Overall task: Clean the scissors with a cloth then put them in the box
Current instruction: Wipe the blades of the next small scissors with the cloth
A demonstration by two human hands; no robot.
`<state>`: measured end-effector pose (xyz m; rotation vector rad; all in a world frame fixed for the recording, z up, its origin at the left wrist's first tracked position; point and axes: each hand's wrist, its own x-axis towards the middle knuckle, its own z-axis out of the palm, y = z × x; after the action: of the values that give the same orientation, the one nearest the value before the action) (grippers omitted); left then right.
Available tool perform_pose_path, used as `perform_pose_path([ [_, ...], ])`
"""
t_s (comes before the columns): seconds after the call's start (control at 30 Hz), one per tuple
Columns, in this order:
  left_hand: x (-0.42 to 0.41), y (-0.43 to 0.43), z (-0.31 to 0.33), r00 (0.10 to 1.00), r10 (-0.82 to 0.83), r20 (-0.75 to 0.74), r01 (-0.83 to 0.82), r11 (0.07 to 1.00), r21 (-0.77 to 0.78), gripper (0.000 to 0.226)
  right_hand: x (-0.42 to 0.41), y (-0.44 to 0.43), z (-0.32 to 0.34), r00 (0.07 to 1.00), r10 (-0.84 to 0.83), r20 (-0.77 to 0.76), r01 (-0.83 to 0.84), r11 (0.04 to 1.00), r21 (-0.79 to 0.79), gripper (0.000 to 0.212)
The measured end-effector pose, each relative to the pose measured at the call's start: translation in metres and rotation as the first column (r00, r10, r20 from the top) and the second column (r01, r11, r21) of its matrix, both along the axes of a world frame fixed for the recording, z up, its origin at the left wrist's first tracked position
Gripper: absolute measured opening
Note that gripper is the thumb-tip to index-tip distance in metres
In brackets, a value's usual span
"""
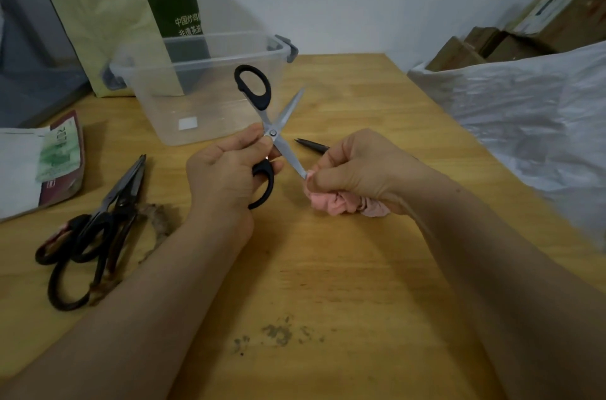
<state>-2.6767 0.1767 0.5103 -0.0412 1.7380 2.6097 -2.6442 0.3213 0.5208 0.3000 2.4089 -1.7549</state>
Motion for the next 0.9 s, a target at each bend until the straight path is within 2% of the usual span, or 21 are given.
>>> perform_pose_path([
  [0.07, -0.008, -0.004, -0.001, 0.998, 0.058, -0.011, -0.057, 0.998, 0.012, 0.019, 0.005, 0.003, 0.002, 0.998, 0.010, 0.064, -0.012, 0.999, 0.035, 0.005],
  [0.13, -0.012, -0.007, -0.003, 0.995, 0.098, -0.038, -0.098, 0.995, -0.007, 0.022, 0.011, 0.006, 0.004, 0.999, -0.033, 0.036, 0.030, 0.997, 0.067, 0.006],
  [0.2, -0.009, -0.005, -0.005, 0.996, 0.062, -0.071, -0.066, 0.996, -0.062, 0.016, 0.011, 0.009, 0.007, 0.981, -0.160, -0.109, 0.162, 0.987, 0.006, 0.008],
  [0.27, -0.003, 0.000, -0.005, 0.995, -0.015, -0.101, 0.004, 0.994, -0.111, 0.022, 0.006, 0.010, 0.010, 0.895, -0.312, -0.320, 0.307, 0.949, -0.067, 0.004],
  [0.33, 0.001, 0.004, -0.006, 0.986, -0.100, -0.130, 0.081, 0.986, -0.144, 0.029, 0.001, 0.010, 0.009, 0.787, -0.307, -0.536, 0.356, 0.934, -0.011, 0.011],
  [0.4, 0.004, 0.006, -0.006, 0.977, -0.150, -0.154, 0.122, 0.977, -0.174, 0.032, -0.001, 0.004, 0.005, 0.734, -0.229, -0.639, 0.327, 0.944, 0.037, 0.019],
  [0.5, 0.008, 0.008, -0.006, 0.968, -0.183, -0.172, 0.152, 0.972, -0.178, 0.032, -0.003, -0.007, -0.005, 0.718, -0.107, -0.688, 0.299, 0.940, 0.166, 0.012],
  [0.6, 0.009, 0.009, -0.008, 0.976, -0.164, -0.146, 0.139, 0.976, -0.165, 0.029, -0.008, -0.008, -0.013, 0.682, 0.008, -0.732, 0.351, 0.873, 0.338, 0.010],
  [0.73, 0.008, 0.010, -0.011, 0.984, -0.146, -0.098, 0.128, 0.977, -0.169, 0.027, -0.014, -0.001, -0.011, 0.678, -0.080, -0.731, 0.440, 0.840, 0.316, 0.008],
  [0.9, 0.009, 0.010, -0.010, 0.980, -0.162, -0.116, 0.140, 0.973, -0.182, 0.027, -0.010, -0.010, -0.011, 0.720, -0.015, -0.694, 0.334, 0.883, 0.328, 0.005],
])
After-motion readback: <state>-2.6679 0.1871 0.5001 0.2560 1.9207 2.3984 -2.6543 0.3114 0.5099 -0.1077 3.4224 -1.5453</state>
